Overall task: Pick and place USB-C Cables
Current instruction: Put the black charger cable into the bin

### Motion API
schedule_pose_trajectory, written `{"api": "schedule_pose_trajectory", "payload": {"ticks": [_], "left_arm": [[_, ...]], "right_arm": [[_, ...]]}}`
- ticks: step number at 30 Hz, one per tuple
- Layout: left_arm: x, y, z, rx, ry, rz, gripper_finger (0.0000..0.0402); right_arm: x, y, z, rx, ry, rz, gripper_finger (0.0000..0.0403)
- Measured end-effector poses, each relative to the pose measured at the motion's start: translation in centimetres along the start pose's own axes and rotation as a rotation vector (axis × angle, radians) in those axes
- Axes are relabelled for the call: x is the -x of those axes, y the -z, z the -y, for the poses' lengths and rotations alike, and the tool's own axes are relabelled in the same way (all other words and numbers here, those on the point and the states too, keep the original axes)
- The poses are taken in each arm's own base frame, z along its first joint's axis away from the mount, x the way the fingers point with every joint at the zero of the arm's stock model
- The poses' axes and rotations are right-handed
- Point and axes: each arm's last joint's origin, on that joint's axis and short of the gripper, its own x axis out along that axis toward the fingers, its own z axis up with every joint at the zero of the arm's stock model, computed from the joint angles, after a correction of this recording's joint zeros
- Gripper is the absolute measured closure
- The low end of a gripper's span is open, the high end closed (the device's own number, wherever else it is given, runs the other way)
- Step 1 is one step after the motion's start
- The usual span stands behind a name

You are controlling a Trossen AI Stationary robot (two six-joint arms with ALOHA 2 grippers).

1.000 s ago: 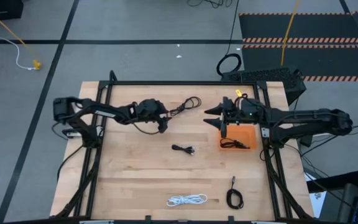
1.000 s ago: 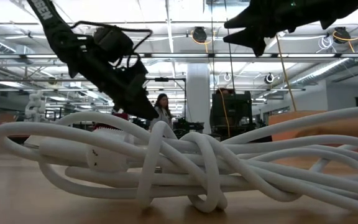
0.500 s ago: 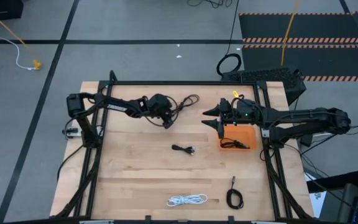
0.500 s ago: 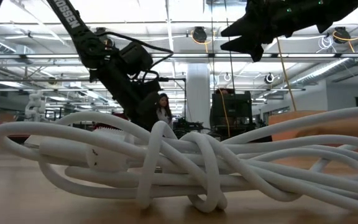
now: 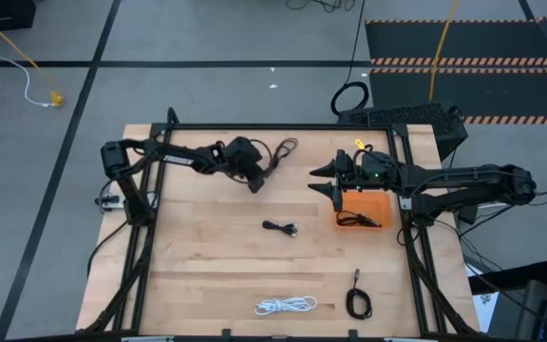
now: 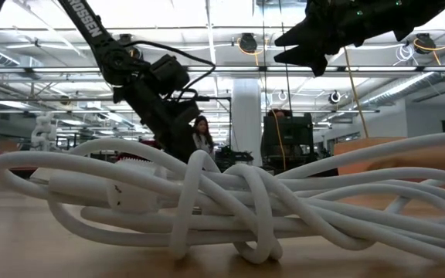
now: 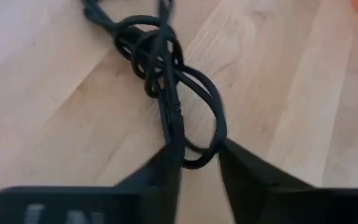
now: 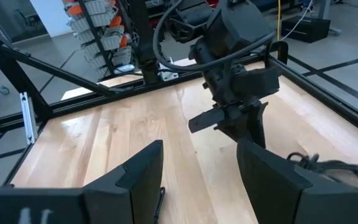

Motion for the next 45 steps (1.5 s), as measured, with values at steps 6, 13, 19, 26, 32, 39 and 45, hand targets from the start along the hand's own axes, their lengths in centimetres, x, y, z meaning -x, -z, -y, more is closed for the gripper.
{"api": "schedule_pose_trajectory", "payload": {"ticks": [6, 13, 19, 26, 32, 39, 45], "left_arm": [[0.1, -0.2, -0.6, 0.036, 0.028, 0.002, 0.0386], [0.2, -0.7, -0.2, 0.046, 0.131, 0.043, 0.0394], [0.2, -1.7, 1.8, -0.007, 0.244, 0.157, 0.0394], [0.2, -1.8, 5.9, -0.071, 0.394, 0.224, 0.0395], [0.9, -2.5, 9.4, -0.124, 0.426, 0.411, 0.0395], [2.8, -4.4, 9.7, -0.133, 0.314, 0.656, 0.0395], [5.8, -5.2, 11.1, -0.246, 0.321, 0.739, 0.0395]], "right_arm": [[0.0, 0.0, 0.0, 0.000, 0.000, 0.000, 0.0206], [0.0, 0.1, 0.0, -0.002, 0.002, -0.008, 0.0206], [0.0, 0.6, 0.1, 0.008, 0.013, -0.058, 0.0206], [0.0, 0.7, 0.3, -0.017, 0.020, -0.068, 0.0206], [0.0, 0.5, 0.4, -0.018, -0.018, -0.065, 0.0206], [0.2, -1.1, 0.5, -0.047, 0.002, 0.099, 0.0206], [0.3, -1.5, 0.6, -0.130, 0.027, 0.143, 0.0206]]}}
